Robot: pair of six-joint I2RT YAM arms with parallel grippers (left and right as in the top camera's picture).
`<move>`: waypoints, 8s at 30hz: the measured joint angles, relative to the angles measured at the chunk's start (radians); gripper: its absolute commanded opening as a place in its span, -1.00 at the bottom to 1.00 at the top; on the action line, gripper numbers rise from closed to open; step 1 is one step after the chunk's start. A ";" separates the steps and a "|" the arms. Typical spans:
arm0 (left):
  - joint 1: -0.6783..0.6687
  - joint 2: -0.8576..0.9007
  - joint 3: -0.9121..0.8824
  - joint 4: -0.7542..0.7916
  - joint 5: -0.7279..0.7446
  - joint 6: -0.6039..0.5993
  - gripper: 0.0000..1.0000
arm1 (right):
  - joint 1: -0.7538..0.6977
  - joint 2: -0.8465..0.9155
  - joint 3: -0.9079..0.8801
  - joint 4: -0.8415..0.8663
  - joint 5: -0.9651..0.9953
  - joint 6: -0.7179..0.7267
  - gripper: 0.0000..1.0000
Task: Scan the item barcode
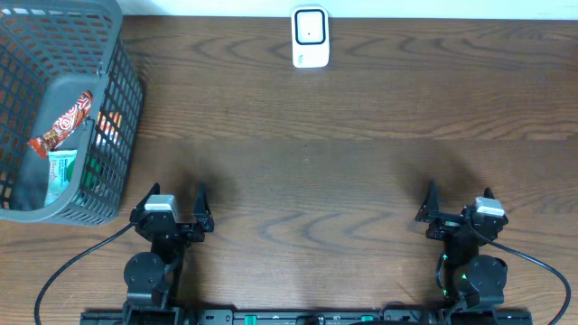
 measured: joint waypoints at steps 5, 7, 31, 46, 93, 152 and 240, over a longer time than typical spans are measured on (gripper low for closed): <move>0.000 0.000 0.000 0.005 0.000 0.000 0.75 | 0.000 0.000 0.000 0.000 0.000 0.000 0.99; 0.000 0.000 -0.002 0.011 -0.003 -0.001 0.75 | 0.000 0.000 0.000 0.000 0.000 0.000 0.99; 0.000 0.489 0.823 -0.431 0.400 -0.090 0.75 | 0.000 0.000 -0.002 -0.002 0.000 0.000 0.99; 0.000 0.809 1.285 -0.851 0.349 -0.104 0.76 | 0.000 0.000 -0.002 -0.001 0.000 0.000 0.99; 0.624 1.874 1.906 -1.384 -0.023 -0.682 0.76 | 0.000 0.000 -0.002 -0.001 0.001 -0.001 0.98; 0.747 1.590 1.774 -1.056 0.133 -0.682 0.18 | 0.000 0.000 -0.002 -0.001 0.000 -0.001 0.98; -0.347 1.502 1.669 -0.959 -0.185 -1.295 0.82 | 0.000 0.000 -0.003 -0.001 0.001 -0.001 0.99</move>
